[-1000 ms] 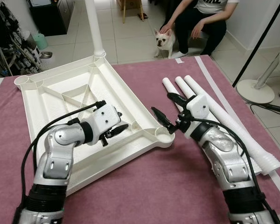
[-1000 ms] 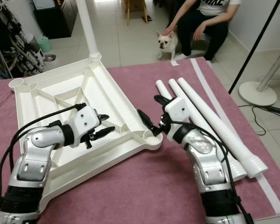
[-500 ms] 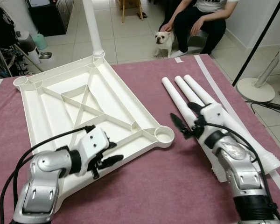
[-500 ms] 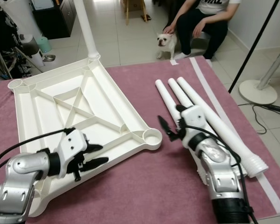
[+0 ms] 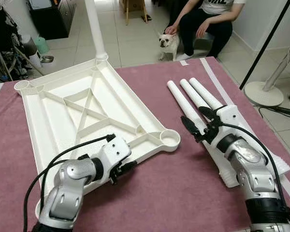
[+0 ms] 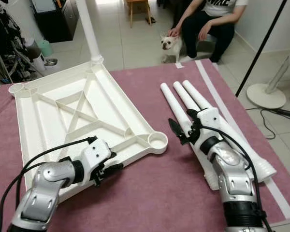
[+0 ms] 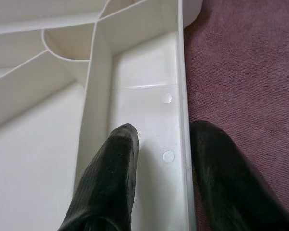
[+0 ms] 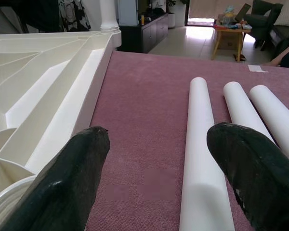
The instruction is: Building children table
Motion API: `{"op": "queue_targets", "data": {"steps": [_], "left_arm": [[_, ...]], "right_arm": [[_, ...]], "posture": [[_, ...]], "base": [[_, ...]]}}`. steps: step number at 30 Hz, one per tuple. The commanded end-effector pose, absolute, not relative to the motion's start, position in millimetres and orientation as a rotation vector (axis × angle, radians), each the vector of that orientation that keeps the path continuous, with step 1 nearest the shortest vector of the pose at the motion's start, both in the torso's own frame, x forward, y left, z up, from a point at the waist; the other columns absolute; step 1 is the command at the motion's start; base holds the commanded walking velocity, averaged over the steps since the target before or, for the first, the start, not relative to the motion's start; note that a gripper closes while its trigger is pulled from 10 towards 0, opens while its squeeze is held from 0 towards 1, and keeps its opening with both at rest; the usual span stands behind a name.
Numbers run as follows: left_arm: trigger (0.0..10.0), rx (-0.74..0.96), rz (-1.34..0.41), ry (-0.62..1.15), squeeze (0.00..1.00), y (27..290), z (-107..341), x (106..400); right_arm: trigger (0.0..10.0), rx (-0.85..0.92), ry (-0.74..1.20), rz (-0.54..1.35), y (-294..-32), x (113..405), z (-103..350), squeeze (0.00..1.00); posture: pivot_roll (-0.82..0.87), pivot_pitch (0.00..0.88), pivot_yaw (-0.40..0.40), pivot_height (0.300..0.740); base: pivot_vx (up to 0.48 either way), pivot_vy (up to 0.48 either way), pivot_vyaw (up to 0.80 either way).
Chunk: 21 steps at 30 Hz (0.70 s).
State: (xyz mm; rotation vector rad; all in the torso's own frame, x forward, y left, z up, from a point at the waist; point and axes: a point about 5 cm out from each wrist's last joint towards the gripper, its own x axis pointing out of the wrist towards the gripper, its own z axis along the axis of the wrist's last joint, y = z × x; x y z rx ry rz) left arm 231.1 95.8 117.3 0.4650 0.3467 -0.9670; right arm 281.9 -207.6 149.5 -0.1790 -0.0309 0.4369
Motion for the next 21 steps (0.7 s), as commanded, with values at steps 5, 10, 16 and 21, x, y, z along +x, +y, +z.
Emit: {"op": "queue_targets", "data": {"steps": [5,10,16,21], "left_arm": [[0.0,0.540,-0.813,0.363,0.00,106.3,107.9,237.8],[0.0,0.596,-0.809,0.362,0.00,112.8,104.0,236.7],[0.0,0.629,-0.781,0.363,0.00,124.9,106.0,241.1],[0.0,0.644,-0.746,0.364,0.00,135.2,109.1,248.4]], "right_arm": [[10.0,-0.160,-0.029,0.455,-203.8,281.5,148.2,0.00],[10.0,-0.155,-0.028,0.460,-202.2,281.4,147.7,0.00],[10.0,-0.162,-0.035,0.467,-199.6,285.1,148.8,0.00],[10.0,-0.164,-0.040,0.478,-196.2,287.4,149.3,0.00]], "posture": [[-0.02,0.000,0.099,0.740],[-0.01,0.000,0.101,0.740],[-0.01,0.000,0.101,0.740],[0.00,0.000,0.099,0.740]], "base": [[0.000,0.000,0.00],[0.000,0.000,0.00],[0.000,0.000,0.00],[0.000,0.000,0.00]]}}
